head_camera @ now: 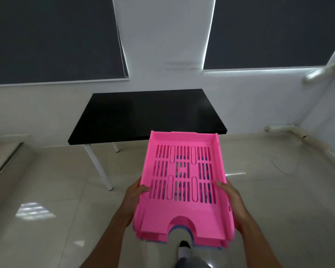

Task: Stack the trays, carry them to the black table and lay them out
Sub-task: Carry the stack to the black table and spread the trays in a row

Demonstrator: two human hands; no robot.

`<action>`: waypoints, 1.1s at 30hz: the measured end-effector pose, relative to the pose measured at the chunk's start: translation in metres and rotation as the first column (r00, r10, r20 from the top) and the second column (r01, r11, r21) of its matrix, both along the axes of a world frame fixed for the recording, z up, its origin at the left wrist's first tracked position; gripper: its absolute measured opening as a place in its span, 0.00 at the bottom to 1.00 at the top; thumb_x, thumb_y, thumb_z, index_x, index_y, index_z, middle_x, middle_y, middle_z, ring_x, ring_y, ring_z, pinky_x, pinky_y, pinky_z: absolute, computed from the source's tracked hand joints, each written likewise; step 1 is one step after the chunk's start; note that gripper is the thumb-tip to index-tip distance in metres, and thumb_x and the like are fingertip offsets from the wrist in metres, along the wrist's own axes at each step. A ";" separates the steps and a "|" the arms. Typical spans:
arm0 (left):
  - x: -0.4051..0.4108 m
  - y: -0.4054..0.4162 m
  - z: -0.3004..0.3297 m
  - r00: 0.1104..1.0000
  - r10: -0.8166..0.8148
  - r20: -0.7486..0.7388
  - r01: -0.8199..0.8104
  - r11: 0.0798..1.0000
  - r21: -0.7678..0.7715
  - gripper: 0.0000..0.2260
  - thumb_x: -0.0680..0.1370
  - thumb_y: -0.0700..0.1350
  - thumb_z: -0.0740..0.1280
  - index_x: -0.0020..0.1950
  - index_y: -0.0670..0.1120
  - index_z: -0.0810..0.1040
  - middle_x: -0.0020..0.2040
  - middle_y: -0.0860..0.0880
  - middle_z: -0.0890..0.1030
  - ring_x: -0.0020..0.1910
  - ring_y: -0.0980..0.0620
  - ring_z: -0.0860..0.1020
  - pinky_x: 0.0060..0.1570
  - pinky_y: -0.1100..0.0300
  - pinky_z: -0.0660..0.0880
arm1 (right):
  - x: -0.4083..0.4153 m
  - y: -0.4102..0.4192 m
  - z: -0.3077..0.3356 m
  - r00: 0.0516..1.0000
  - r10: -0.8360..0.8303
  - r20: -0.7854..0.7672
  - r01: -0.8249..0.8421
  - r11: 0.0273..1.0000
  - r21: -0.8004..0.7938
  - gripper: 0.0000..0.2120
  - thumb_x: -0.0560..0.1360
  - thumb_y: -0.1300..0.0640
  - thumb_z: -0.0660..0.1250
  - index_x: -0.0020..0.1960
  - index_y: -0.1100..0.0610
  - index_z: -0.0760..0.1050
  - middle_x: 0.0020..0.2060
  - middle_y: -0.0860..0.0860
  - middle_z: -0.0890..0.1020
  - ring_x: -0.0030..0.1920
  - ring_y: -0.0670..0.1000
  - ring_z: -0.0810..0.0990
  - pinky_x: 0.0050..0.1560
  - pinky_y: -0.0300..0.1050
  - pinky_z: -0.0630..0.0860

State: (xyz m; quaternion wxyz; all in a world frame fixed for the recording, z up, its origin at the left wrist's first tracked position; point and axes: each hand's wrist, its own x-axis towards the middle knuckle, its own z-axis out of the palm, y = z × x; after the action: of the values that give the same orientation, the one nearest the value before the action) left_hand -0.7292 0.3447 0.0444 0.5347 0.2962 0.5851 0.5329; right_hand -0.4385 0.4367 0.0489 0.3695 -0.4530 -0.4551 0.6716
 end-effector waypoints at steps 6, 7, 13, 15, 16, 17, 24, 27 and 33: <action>-0.047 0.076 0.005 1.000 0.021 -0.011 -0.021 0.999 0.030 0.15 0.75 0.42 0.66 0.61 0.43 0.78 0.46 0.41 0.85 0.43 0.40 0.83 0.44 0.46 0.83 | -0.054 0.092 0.008 0.998 0.057 -0.037 -0.056 0.998 0.029 0.23 0.73 0.47 0.69 0.66 0.53 0.76 0.50 0.59 0.87 0.45 0.60 0.87 0.44 0.53 0.84; -0.056 0.090 0.006 1.000 0.029 -0.001 -0.029 0.999 0.031 0.19 0.71 0.45 0.68 0.61 0.43 0.78 0.47 0.40 0.84 0.44 0.39 0.83 0.45 0.45 0.82 | -0.063 0.110 0.007 0.996 0.072 -0.045 -0.071 0.997 0.034 0.23 0.73 0.47 0.68 0.67 0.53 0.75 0.49 0.59 0.87 0.45 0.60 0.87 0.43 0.51 0.84; -0.115 0.179 0.023 0.996 0.083 0.017 -0.083 0.996 0.040 0.26 0.65 0.49 0.72 0.62 0.43 0.79 0.54 0.32 0.82 0.50 0.32 0.81 0.56 0.33 0.77 | -0.124 0.207 0.015 0.987 0.137 -0.089 -0.136 0.991 0.022 0.25 0.72 0.46 0.68 0.66 0.53 0.76 0.50 0.62 0.85 0.48 0.65 0.85 0.49 0.61 0.82; -0.131 0.205 0.024 0.996 0.088 0.028 -0.089 0.995 0.043 0.24 0.66 0.47 0.72 0.62 0.43 0.79 0.54 0.32 0.82 0.50 0.32 0.81 0.56 0.33 0.76 | -0.140 0.237 0.013 0.984 0.146 -0.100 -0.145 0.989 0.022 0.26 0.70 0.45 0.70 0.66 0.53 0.76 0.50 0.63 0.85 0.49 0.66 0.85 0.52 0.63 0.81; -0.137 0.217 0.023 0.995 0.092 0.040 -0.093 0.995 0.043 0.22 0.68 0.45 0.71 0.62 0.43 0.79 0.54 0.32 0.82 0.50 0.33 0.81 0.57 0.33 0.76 | -0.148 0.252 0.013 0.984 0.144 -0.108 -0.144 0.990 0.016 0.27 0.70 0.45 0.71 0.66 0.53 0.76 0.50 0.62 0.85 0.48 0.66 0.85 0.51 0.63 0.81; -0.144 0.227 0.021 0.994 0.097 0.052 -0.100 0.994 0.045 0.20 0.69 0.43 0.69 0.62 0.43 0.79 0.53 0.33 0.82 0.49 0.33 0.81 0.57 0.33 0.76 | -0.155 0.265 0.011 0.983 0.146 -0.111 -0.146 0.989 0.010 0.26 0.70 0.45 0.71 0.66 0.52 0.76 0.50 0.62 0.85 0.48 0.65 0.85 0.51 0.62 0.81; -0.194 0.283 -0.003 0.985 0.147 0.094 -0.148 0.989 0.009 0.19 0.70 0.40 0.66 0.61 0.45 0.80 0.51 0.36 0.83 0.48 0.35 0.82 0.53 0.37 0.78 | -0.211 0.333 -0.012 0.979 0.187 -0.079 -0.191 0.981 -0.042 0.24 0.73 0.47 0.68 0.68 0.50 0.74 0.53 0.62 0.84 0.52 0.66 0.84 0.55 0.67 0.79; -0.225 0.315 -0.015 0.978 0.161 0.132 -0.161 0.987 -0.016 0.21 0.69 0.39 0.67 0.62 0.44 0.80 0.51 0.36 0.83 0.48 0.35 0.82 0.53 0.38 0.78 | -0.241 0.361 -0.017 0.981 0.178 -0.071 -0.183 0.980 -0.072 0.23 0.72 0.49 0.69 0.66 0.51 0.76 0.53 0.62 0.85 0.51 0.65 0.85 0.52 0.62 0.80; -0.286 0.394 -0.025 0.979 0.134 0.152 -0.132 0.991 -0.019 0.17 0.75 0.34 0.64 0.63 0.42 0.78 0.50 0.36 0.83 0.48 0.35 0.82 0.51 0.38 0.80 | -0.298 0.429 -0.017 0.986 0.155 -0.053 -0.160 0.982 -0.101 0.27 0.68 0.48 0.72 0.66 0.55 0.75 0.55 0.65 0.83 0.51 0.66 0.84 0.50 0.61 0.81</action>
State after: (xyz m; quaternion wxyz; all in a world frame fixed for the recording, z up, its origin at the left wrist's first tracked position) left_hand -1.0147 0.7387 0.0190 0.5426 0.2122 0.5631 0.5861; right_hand -0.7368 0.8661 0.0324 0.3010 -0.4193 -0.4453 0.7317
